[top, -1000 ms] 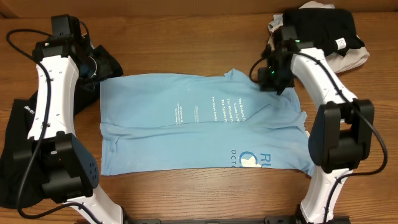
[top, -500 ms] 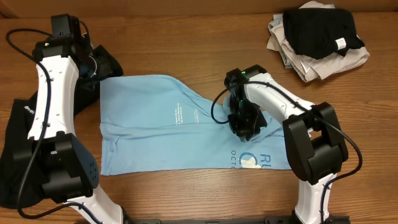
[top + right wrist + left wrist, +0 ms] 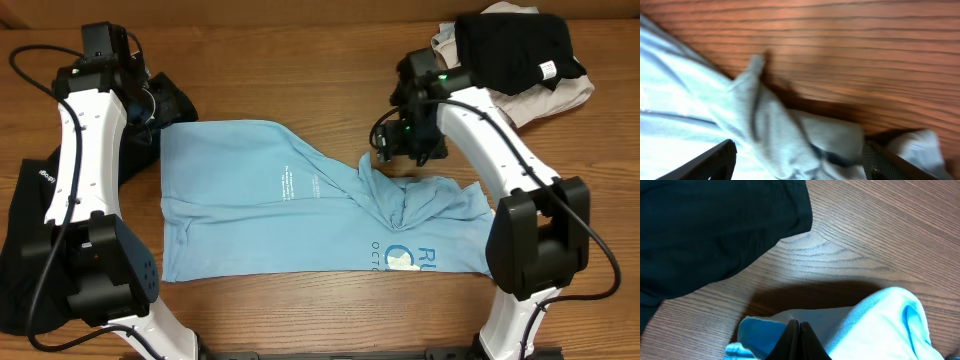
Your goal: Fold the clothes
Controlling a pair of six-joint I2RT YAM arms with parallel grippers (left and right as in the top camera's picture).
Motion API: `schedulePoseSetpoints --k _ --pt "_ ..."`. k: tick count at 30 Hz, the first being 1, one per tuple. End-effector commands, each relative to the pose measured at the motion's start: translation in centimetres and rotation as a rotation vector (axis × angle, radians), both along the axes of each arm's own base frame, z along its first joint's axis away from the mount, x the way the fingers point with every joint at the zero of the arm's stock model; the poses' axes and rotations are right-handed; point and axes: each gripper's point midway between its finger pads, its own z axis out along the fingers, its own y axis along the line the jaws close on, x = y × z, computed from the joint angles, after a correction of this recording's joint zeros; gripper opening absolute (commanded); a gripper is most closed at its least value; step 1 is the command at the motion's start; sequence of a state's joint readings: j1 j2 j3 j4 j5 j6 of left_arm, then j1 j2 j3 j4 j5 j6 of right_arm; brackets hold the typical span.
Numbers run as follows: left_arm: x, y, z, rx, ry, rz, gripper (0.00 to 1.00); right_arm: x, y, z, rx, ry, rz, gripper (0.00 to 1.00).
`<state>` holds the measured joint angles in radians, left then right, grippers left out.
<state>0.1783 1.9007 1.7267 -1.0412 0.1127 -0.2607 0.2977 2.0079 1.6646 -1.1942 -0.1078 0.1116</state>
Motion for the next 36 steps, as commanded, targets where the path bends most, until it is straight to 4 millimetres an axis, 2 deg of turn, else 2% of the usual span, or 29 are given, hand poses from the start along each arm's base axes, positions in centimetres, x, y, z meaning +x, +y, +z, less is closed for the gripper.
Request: schedulePoseSetpoints --k 1,4,7,12,13,15,16,17,22,25,34,35,36 --pt "0.2 -0.3 0.5 -0.008 -0.013 -0.001 0.04 -1.1 2.4 -1.2 0.025 0.031 0.033 0.84" --pt "0.2 -0.3 0.5 -0.010 -0.014 -0.002 0.04 -1.0 3.4 -1.3 0.026 0.013 0.022 0.82" --pt "0.2 -0.3 0.5 -0.010 -0.013 -0.002 0.04 -0.3 3.8 -1.6 0.012 -0.021 0.023 0.76" --pt "0.2 -0.3 0.5 -0.010 -0.013 -0.002 0.04 0.1 3.8 -3.5 -0.010 -0.005 0.028 0.72" --pt "0.2 -0.3 0.5 -0.010 -0.014 -0.002 0.04 0.2 3.8 -3.9 -0.012 -0.001 0.029 0.67" --pt "0.2 -0.3 0.5 -0.009 -0.014 -0.002 0.04 0.6 4.0 -4.3 -0.008 -0.011 0.028 0.38" --pt "0.2 -0.3 0.5 -0.010 -0.013 -0.002 0.04 1.0 4.1 -4.3 -0.003 -0.027 0.027 0.29" --pt "0.2 -0.3 0.5 -0.010 -0.013 -0.002 0.04 1.4 4.3 -4.2 0.001 -0.045 0.027 0.25" --pt "0.0 -0.3 0.4 -0.011 -0.006 -0.002 0.04 2.4 3.9 -4.2 -0.021 -0.089 0.022 0.21" --pt "0.0 -0.3 0.4 -0.011 -0.007 -0.001 0.04 2.5 3.8 -4.2 -0.024 -0.091 0.023 0.04" --pt "0.0 -0.3 0.4 -0.011 -0.006 -0.001 0.04 1.6 4.5 -4.1 0.018 -0.049 0.031 0.04" --pt "0.0 -0.3 0.4 -0.011 -0.006 -0.002 0.04 1.4 4.6 -4.1 0.022 -0.043 0.031 0.08" --pt "0.0 -0.3 0.4 -0.011 -0.006 -0.002 0.04 1.3 4.5 -4.1 0.021 -0.038 0.031 0.19"
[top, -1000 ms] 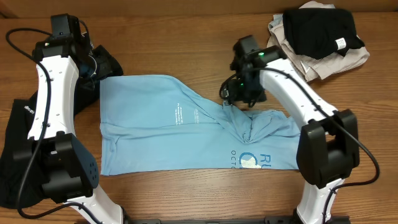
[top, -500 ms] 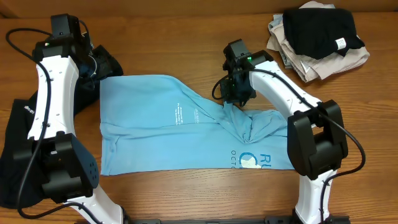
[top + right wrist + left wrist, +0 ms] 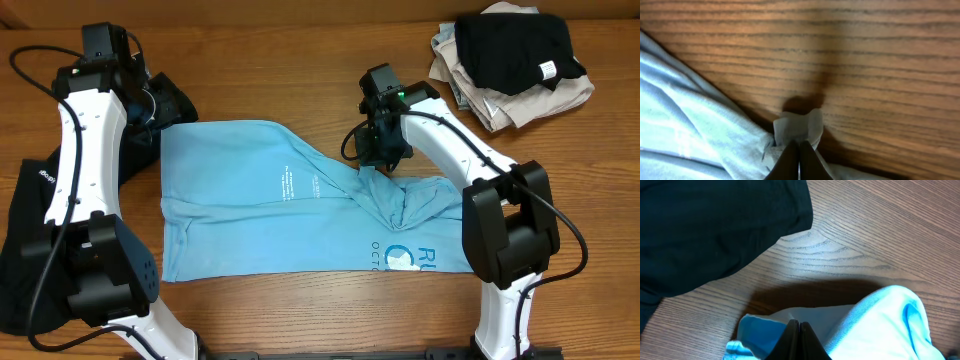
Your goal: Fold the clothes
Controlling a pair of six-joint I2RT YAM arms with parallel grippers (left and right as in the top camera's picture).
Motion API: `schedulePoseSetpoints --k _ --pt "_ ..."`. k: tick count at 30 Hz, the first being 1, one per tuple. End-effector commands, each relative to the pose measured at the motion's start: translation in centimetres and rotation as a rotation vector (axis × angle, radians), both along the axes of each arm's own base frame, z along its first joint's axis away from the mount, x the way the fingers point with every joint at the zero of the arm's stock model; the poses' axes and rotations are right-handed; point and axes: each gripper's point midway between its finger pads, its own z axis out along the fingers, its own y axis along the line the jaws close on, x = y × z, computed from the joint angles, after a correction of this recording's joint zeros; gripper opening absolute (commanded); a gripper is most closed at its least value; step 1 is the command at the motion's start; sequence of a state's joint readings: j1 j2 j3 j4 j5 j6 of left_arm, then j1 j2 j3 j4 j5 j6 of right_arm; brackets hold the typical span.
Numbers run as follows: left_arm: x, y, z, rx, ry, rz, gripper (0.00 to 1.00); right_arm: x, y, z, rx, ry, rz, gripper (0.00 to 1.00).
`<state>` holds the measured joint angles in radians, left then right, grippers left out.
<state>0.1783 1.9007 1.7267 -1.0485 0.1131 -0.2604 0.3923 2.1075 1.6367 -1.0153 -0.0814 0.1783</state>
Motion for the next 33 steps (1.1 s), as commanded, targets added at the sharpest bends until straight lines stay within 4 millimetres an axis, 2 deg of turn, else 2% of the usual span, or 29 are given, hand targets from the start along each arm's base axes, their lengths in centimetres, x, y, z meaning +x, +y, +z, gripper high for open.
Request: schedulePoseSetpoints --k 1,3,6,7,10,12,13,19,22,23,26,27,28,30,33 --pt "0.2 -0.3 0.5 -0.009 -0.013 -0.001 0.04 -0.4 0.3 0.2 0.022 0.015 0.009 0.37" --pt "0.2 -0.3 0.5 -0.010 -0.013 -0.001 0.04 -0.6 0.4 0.0 0.022 0.022 0.011 0.60" --pt "0.2 -0.4 0.5 -0.010 -0.012 -0.002 0.04 -1.0 0.4 -0.3 0.025 0.037 0.006 0.63" --pt "0.2 -0.4 0.4 -0.010 -0.012 -0.004 0.04 -1.1 0.3 -0.5 0.024 0.039 0.004 0.57" --pt "0.2 -0.6 0.3 -0.010 -0.010 -0.007 0.04 -1.2 0.4 -0.9 0.031 0.043 -0.002 0.18" --pt "0.2 -0.6 0.2 -0.011 -0.007 -0.007 0.04 -1.2 0.4 -1.0 0.035 0.043 -0.002 0.08" --pt "0.3 -0.6 0.1 -0.012 -0.004 -0.007 0.04 -1.2 0.4 -1.0 0.036 0.041 -0.001 0.04" --pt "-0.1 -0.6 -0.4 -0.024 0.019 0.017 0.04 -0.2 -0.1 -0.4 0.020 0.009 -0.011 0.04" --pt "-0.1 -0.6 -0.4 -0.025 0.020 0.020 0.04 2.1 -2.1 2.2 -0.030 -0.050 -0.023 0.04" --pt "-0.1 -0.6 -0.4 -0.025 0.020 0.020 0.04 4.1 -3.7 4.9 -0.062 -0.108 -0.062 0.04" --pt "-0.1 -0.6 -0.4 -0.024 0.019 0.021 0.04 7.3 -5.9 10.1 -0.055 -0.220 -0.108 0.04" --pt "-0.1 -0.6 -0.4 -0.024 0.019 0.021 0.04 8.9 -7.1 13.2 -0.038 -0.294 -0.128 0.04" --pt "-0.1 -0.6 -0.4 -0.024 0.018 0.021 0.05 9.5 -7.5 14.4 -0.029 -0.324 -0.122 0.04" --pt "0.0 -0.6 -0.3 -0.024 0.015 0.021 0.04 10.0 -8.1 15.6 -0.028 -0.355 -0.120 0.04" --pt "0.0 -0.6 -0.3 -0.024 0.014 0.021 0.04 9.7 -8.2 15.5 -0.027 -0.339 -0.120 0.04"
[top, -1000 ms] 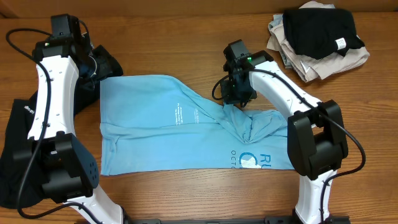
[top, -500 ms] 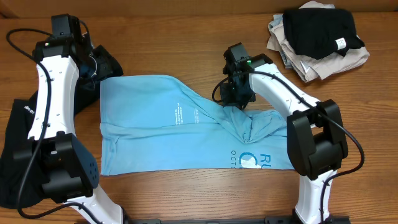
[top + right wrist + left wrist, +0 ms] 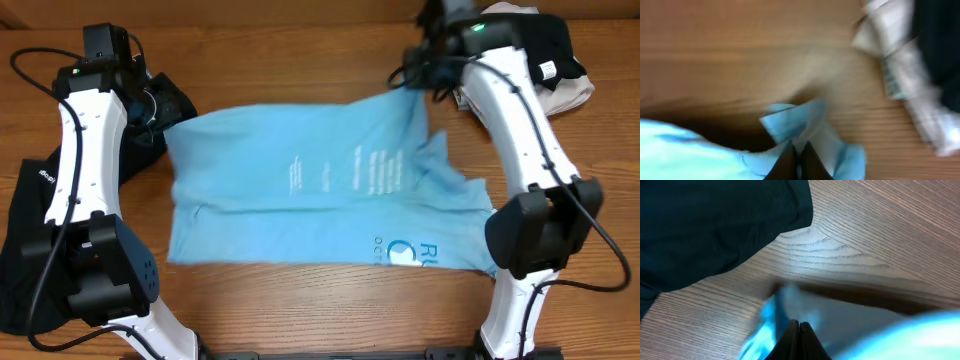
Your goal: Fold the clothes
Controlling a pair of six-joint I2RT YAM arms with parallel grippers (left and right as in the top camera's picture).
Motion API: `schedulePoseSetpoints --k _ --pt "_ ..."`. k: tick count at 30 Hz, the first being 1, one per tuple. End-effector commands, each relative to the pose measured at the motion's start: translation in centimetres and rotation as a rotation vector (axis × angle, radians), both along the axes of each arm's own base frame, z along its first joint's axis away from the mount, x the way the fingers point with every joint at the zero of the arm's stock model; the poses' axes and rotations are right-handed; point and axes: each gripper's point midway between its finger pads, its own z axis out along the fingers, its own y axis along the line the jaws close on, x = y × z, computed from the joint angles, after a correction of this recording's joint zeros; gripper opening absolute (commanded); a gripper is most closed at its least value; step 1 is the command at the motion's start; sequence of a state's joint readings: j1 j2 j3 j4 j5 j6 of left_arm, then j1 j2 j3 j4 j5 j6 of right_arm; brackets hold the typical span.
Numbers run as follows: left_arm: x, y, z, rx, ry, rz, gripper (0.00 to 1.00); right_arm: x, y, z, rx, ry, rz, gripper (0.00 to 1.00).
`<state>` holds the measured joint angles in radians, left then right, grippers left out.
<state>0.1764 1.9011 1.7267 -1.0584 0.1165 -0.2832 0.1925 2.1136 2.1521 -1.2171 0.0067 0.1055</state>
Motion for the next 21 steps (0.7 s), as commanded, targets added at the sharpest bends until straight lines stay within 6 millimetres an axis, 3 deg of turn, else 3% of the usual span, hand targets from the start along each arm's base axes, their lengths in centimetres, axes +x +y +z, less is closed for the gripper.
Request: schedulePoseSetpoints --k 1,7,11,16,19,21 --pt "0.2 -0.4 -0.2 -0.011 0.004 0.003 0.04 -0.7 0.4 0.5 -0.014 0.008 0.038 0.04" --pt "0.2 -0.4 -0.2 -0.010 0.003 0.002 0.04 -5.1 5.0 -0.7 0.038 0.160 0.119 0.07" --pt "0.2 -0.3 -0.2 -0.006 0.004 0.000 0.04 -9.5 7.9 -2.4 0.012 0.304 0.145 0.22" --pt "0.1 0.1 -0.3 0.016 0.009 0.008 0.04 -14.6 9.5 -5.4 -0.073 0.471 0.150 0.34" --pt "0.1 0.1 -0.3 0.019 0.009 0.005 0.04 -14.4 8.4 -6.6 -0.161 0.449 0.050 0.39" --pt "0.1 0.1 -0.3 0.019 0.009 0.005 0.04 -12.9 7.2 -6.3 -0.182 0.400 0.010 0.51"
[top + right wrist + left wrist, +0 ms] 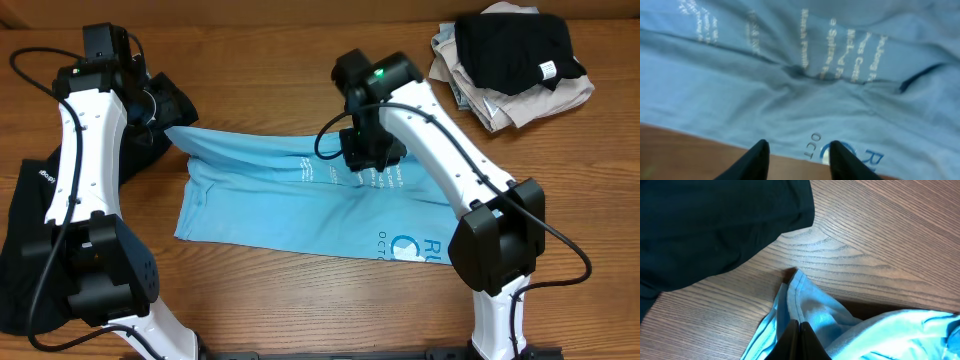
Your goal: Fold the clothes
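Note:
A light blue T-shirt (300,195) with white and blue print lies spread across the table's middle, its top part folded over toward the front. My left gripper (799,324) is shut on the shirt's far left corner (172,132). My right gripper (797,155) hangs open over the shirt's middle (805,95), nothing between its fingers; in the overhead view it (368,150) sits above the white lettering.
A dark garment (150,110) lies bunched at the far left, under my left arm, and more dark cloth (20,250) runs down the left edge. A stack of folded beige and black clothes (515,55) sits at the far right corner.
My right gripper was shut on a shirt corner held up at the far right; now it is open over the shirt's middle, and the shirt's top part lies folded forward. The left grip is unchanged.
The shirt lay crumpled on its right side, my left gripper shut on its far left corner and my right open beside the bunched part. Then the right shut on a corner, held it at the far right with the shirt stretched out, and now it is released and folded.

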Controlling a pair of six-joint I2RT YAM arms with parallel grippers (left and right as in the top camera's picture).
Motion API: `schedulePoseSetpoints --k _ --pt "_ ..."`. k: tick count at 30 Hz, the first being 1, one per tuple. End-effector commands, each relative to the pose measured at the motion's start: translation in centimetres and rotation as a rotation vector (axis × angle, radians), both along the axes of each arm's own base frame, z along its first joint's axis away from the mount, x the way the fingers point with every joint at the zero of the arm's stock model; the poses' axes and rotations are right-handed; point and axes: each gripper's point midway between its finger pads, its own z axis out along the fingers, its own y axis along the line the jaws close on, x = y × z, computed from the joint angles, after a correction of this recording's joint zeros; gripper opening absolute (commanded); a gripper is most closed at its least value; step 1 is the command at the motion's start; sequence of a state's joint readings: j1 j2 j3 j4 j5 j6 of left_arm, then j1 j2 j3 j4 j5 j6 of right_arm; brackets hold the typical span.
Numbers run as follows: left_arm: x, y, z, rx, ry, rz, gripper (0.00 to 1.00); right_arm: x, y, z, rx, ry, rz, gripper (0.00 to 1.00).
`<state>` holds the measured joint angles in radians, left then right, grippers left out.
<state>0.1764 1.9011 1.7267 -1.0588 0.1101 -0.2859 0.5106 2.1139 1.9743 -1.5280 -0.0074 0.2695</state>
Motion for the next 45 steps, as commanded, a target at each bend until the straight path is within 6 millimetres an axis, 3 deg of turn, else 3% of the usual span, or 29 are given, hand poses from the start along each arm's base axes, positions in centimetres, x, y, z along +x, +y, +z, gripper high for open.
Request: schedulePoseSetpoints --k 1,7,9,13,16,23,29,34,38,40,45 --pt "0.1 0.0 -0.3 0.014 0.007 0.001 0.04 3.3 -3.4 0.7 -0.078 -0.119 -0.141 0.59" --pt "0.1 0.0 -0.3 0.016 0.008 -0.003 0.04 10.0 -8.8 1.2 -0.012 -0.283 -0.213 0.87" --pt "0.1 0.4 -0.3 0.037 0.011 0.005 0.04 12.6 -10.6 1.0 0.075 -0.340 -0.214 0.90" --pt "0.2 0.9 -0.3 0.063 0.007 0.014 0.04 15.3 -12.5 -0.8 0.150 -0.387 -0.240 0.90" --pt "0.4 0.9 -0.2 0.065 -0.002 0.014 0.04 16.4 -12.6 -2.7 0.170 -0.393 -0.244 0.82" --pt "0.8 1.0 -0.1 0.070 -0.020 0.016 0.04 17.8 -11.6 -8.0 0.148 -0.370 -0.180 0.78" --pt "1.2 1.1 0.1 0.073 -0.033 0.016 0.04 18.2 -12.4 -10.7 0.096 -0.362 -0.185 0.77" --pt "1.5 1.1 0.2 0.074 -0.047 0.017 0.04 18.0 -12.3 -12.0 0.093 -0.343 -0.182 0.64" --pt "1.4 1.1 0.1 0.073 -0.043 0.016 0.04 18.0 -12.0 -12.2 0.094 -0.345 -0.177 0.32" --pt "1.4 1.1 0.1 0.073 -0.043 0.016 0.04 18.5 -12.0 -11.6 0.097 -0.360 -0.177 0.22" --pt "1.4 1.2 0.1 0.076 -0.043 0.018 0.04 19.7 -12.4 -8.9 0.090 -0.389 -0.186 0.07"
